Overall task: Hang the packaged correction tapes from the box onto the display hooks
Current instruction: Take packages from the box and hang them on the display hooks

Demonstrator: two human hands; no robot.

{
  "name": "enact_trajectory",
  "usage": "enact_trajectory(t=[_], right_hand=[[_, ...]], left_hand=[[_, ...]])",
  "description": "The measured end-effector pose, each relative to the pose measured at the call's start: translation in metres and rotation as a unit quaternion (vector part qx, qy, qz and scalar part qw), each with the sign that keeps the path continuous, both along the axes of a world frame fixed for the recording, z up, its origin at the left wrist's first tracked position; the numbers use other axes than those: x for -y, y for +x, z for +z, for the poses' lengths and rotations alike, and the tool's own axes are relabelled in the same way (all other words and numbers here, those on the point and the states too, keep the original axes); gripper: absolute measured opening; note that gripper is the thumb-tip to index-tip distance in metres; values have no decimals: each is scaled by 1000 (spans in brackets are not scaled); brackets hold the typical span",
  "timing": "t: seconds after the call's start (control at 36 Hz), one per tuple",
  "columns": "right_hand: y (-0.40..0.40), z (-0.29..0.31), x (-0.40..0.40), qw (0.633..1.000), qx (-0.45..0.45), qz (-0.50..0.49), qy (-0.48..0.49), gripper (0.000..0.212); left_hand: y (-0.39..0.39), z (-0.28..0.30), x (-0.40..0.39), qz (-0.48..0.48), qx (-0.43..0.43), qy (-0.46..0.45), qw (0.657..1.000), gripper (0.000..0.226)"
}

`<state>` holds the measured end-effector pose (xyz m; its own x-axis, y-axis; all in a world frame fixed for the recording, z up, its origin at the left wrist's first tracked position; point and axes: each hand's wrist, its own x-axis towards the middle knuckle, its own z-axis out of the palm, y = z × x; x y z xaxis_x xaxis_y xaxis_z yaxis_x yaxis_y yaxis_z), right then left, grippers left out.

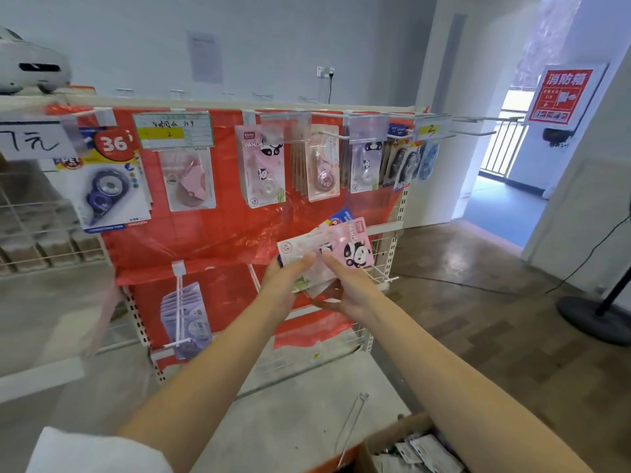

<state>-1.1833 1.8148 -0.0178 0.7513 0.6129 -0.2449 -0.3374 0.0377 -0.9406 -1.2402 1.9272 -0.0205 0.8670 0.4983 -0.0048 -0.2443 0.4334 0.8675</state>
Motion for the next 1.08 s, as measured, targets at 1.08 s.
enact_trajectory(t=[1.08], right_hand=[[28, 96, -74, 937, 349, 4, 29, 55]], left_hand=[[-47, 36, -90, 186, -50, 194, 962, 24]])
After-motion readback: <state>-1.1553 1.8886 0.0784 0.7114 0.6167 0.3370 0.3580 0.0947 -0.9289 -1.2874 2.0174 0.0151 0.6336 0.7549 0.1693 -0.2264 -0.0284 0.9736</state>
